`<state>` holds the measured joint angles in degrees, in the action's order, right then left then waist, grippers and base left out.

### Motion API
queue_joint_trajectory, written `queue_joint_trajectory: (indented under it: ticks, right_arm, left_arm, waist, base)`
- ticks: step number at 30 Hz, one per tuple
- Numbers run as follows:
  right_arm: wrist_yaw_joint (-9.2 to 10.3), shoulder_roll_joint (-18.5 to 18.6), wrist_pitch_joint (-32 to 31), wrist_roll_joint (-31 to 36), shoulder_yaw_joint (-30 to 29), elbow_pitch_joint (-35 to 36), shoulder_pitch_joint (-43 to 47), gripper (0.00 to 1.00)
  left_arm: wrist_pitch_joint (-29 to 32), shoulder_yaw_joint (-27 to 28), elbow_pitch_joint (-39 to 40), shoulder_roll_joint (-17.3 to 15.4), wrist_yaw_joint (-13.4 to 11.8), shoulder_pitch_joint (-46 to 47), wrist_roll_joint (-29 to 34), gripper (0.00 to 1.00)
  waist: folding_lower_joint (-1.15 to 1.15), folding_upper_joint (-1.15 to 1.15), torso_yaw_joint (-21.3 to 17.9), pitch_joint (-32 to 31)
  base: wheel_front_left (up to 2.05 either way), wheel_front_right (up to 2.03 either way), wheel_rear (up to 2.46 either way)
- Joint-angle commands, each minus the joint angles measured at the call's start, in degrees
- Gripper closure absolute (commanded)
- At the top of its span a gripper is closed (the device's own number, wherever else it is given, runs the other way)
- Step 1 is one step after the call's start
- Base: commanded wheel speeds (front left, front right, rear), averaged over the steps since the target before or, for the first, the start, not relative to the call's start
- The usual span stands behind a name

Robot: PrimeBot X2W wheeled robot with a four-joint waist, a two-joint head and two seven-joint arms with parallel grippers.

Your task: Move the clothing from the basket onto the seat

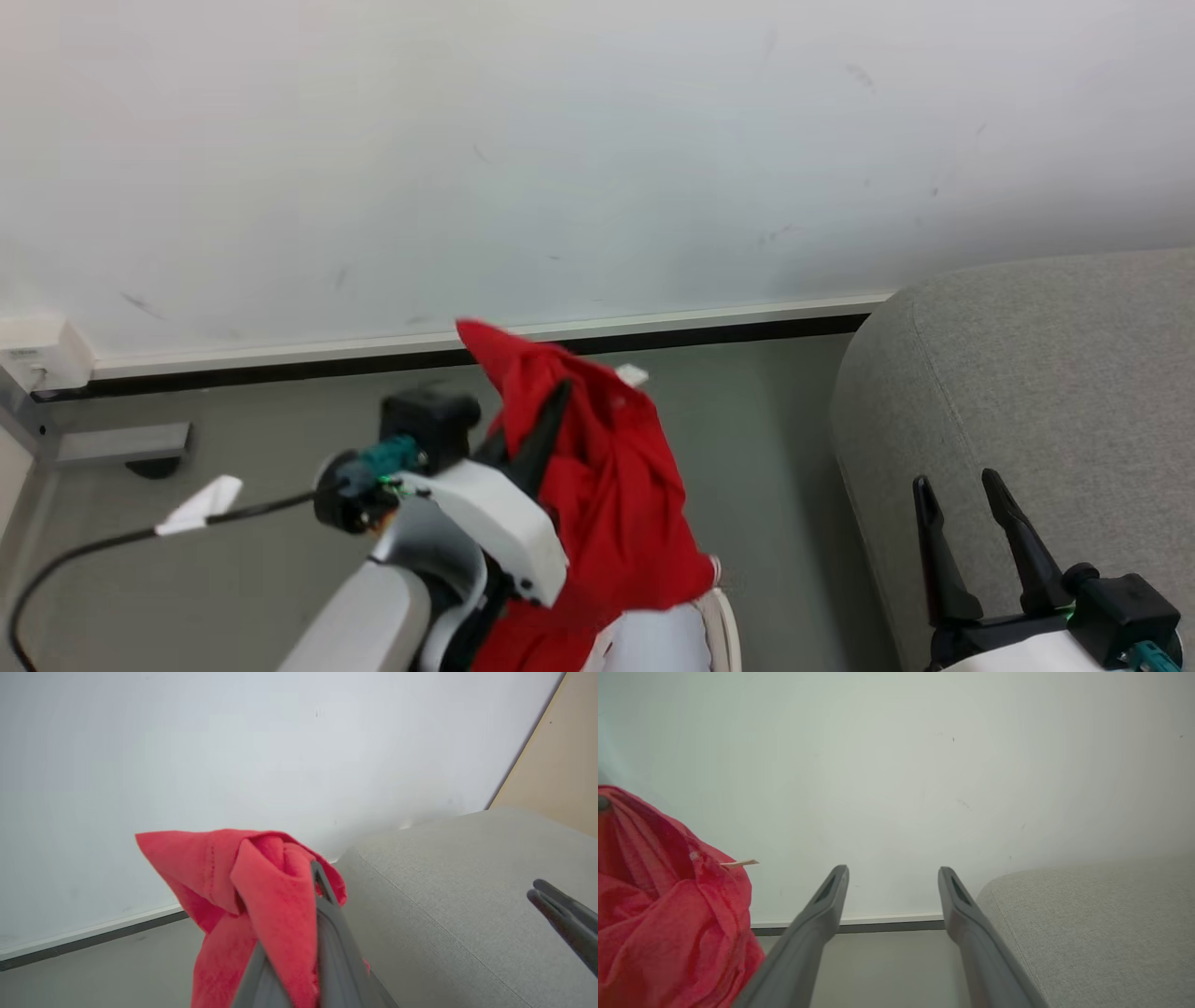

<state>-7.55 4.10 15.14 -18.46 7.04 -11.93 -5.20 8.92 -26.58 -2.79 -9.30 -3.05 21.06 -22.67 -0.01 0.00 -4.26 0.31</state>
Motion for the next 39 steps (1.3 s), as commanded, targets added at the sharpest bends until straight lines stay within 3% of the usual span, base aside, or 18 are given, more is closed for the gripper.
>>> queue_joint_trajectory:
  ticks: [1,11,23,28,33,34,36,39]
  right_arm:
    - [0.12,0.3,0.0,0.2,0.2,-0.2,0.4,0.0]
    - [0.12,1.0,0.0,-0.1,1.9,-0.6,-0.7,0.0]
    - [0.12,3.4,0.0,-0.8,4.3,2.2,-2.9,0.0]
    - [0.12,6.3,0.0,-2.6,10.0,3.8,-5.6,0.0]
    - [0.12,10.9,0.0,-7.1,21.4,1.9,-12.1,0.0]
    - [0.12,10.9,0.0,-7.1,21.4,1.9,-12.1,0.0]
    - [0.12,12.8,0.0,-9.7,28.0,-0.5,-17.6,0.0]
    - [0.12,13.3,-0.3,-11.0,32.0,-2.5,-21.2,0.0]
  left_arm:
    - [-0.2,0.6,1.1,-0.3,-0.3,1.2,0.4,1.0]
    - [-0.1,2.4,5.1,-0.9,-1.0,7.5,1.2,1.0]
    - [0.3,1.0,4.8,-0.6,-0.6,7.3,0.6,1.0]
    - [0.5,0.1,5.1,-0.2,-0.3,7.6,0.3,1.0]
    - [0.7,-1.2,5.4,0.3,0.4,7.4,-0.1,1.0]
    - [0.7,-1.2,5.4,0.3,0.4,7.4,-0.1,1.0]
    - [0.9,-2.0,5.5,0.5,0.6,7.2,-0.1,1.0]
    - [0.9,-2.4,5.4,0.6,0.7,7.2,-0.1,1.0]
  waist:
    - [0.01,0.0,0.0,-0.1]
    - [0.01,0.0,-0.6,-0.2]
    - [0.01,0.0,-0.8,-0.3]
    - [0.01,0.0,-0.4,-0.4]
    - [0.01,0.0,-0.1,-0.7]
    - [0.01,0.0,-0.1,-0.7]
    - [0.01,0.0,0.1,-0.9]
    - [0.01,0.0,0.3,-1.0]
  base:
    - [0.0,0.0,0.0]
    - [0.0,0.0,0.0]
    - [0.0,0.0,0.0]
    - [0.0,0.0,0.0]
    - [0.0,0.0,0.0]
    - [0.0,0.0,0.0]
    - [0.0,0.0,0.0]
    - [0.0,0.0,0.0]
